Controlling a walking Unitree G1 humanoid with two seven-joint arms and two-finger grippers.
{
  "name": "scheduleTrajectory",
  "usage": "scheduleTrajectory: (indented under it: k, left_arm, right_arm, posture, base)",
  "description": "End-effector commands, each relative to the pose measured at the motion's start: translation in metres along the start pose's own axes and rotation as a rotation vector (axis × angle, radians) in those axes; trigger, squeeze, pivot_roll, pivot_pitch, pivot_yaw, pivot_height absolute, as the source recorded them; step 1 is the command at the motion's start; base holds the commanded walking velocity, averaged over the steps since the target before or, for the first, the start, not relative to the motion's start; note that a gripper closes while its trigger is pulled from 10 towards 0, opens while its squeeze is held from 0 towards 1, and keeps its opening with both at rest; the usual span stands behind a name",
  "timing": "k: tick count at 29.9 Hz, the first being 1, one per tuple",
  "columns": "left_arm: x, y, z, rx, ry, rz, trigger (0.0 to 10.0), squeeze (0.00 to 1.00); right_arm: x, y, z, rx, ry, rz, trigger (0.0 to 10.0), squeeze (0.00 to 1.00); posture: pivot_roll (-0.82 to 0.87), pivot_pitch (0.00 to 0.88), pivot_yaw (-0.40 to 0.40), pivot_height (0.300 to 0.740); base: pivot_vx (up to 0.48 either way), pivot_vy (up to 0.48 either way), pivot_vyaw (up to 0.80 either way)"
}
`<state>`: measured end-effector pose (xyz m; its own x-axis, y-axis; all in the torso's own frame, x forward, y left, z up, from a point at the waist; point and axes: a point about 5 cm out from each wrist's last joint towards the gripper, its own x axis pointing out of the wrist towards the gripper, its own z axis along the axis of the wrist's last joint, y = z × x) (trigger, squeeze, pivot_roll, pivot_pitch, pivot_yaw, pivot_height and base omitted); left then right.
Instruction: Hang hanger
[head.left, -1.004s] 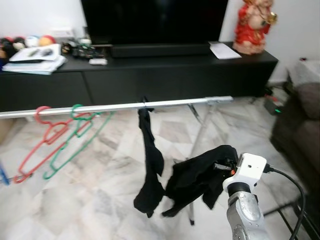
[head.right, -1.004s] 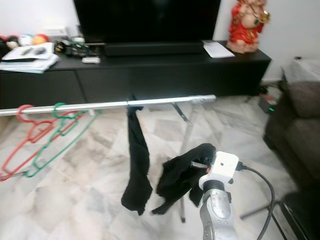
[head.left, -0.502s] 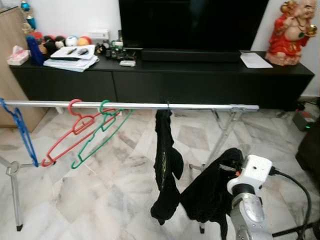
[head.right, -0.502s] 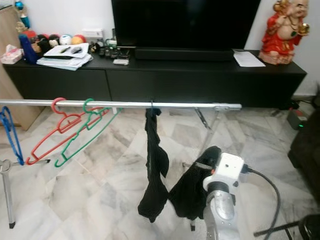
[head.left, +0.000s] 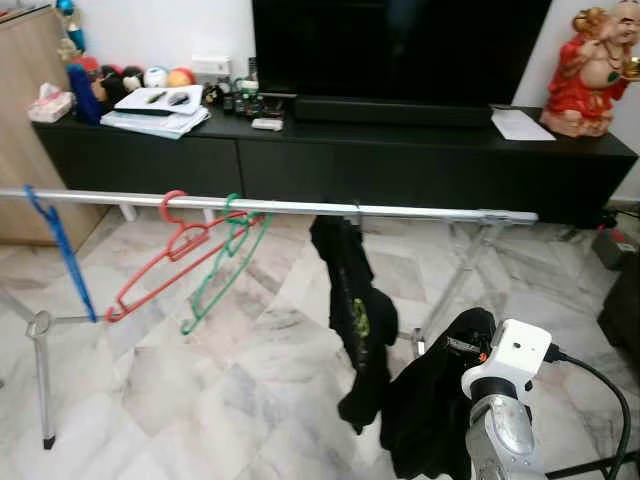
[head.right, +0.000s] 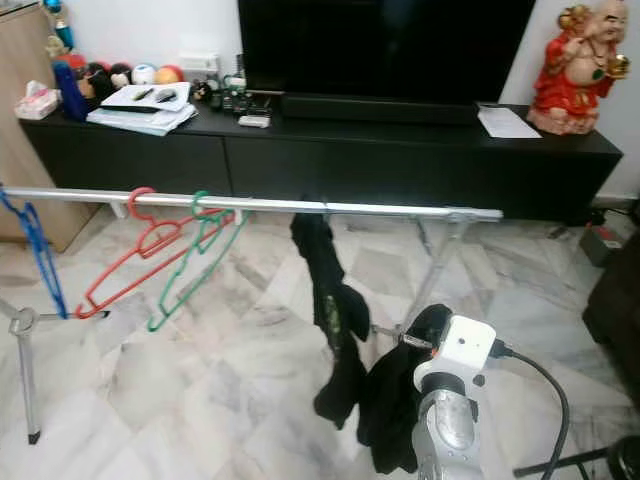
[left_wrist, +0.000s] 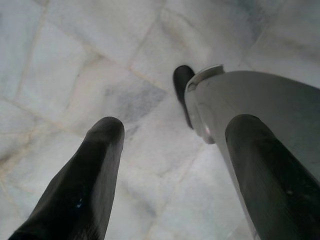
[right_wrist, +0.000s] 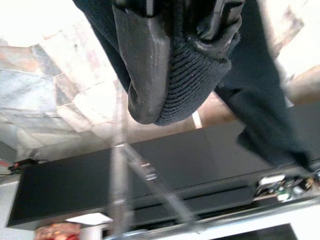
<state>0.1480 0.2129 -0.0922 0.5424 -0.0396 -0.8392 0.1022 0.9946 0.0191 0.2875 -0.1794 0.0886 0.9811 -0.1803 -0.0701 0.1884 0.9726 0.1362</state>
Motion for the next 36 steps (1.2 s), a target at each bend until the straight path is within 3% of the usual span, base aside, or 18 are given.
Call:
scheduleTrajectory:
  k: [1,24,32,36]
  left_arm:
    - [-0.002,-0.004,-0.014,-0.01,0.056,-0.015,10.0,0.0]
    - [-0.002,-0.003,-0.013,-0.008,0.052,-0.015,10.0,0.0]
    - [-0.002,-0.003,-0.01,0.006,0.025,-0.009,10.0,0.0]
    - [-0.002,-0.005,-0.004,0.012,-0.043,-0.002,10.0,0.0]
  right_arm:
    - [0.0,0.003,0.005,-0.008,-0.019,0.012,10.0,0.0]
    - [-0.002,0.0,-0.004,-0.01,0.019,-0.005,10.0,0.0]
    - [-0.003,-0.003,-0.016,-0.019,0.06,-0.009,10.0,0.0]
    - [-0.004,-0.011,-0.033,-0.009,0.124,-0.021,10.0,0.0]
  posture:
    - [-0.15,0.113,-0.001,0.74]
    - [-0.14,0.121,0.002,0.74]
    - [-0.13,0.116,-0.001,0.74]
    - [-0.12,0.111,-0.007,0.74]
  base:
    - [0.0,0.412,0.0]
    - [0.0,0.41,0.0]
    - [0.0,0.0,0.0]
    - [0.0,0.0,0.0]
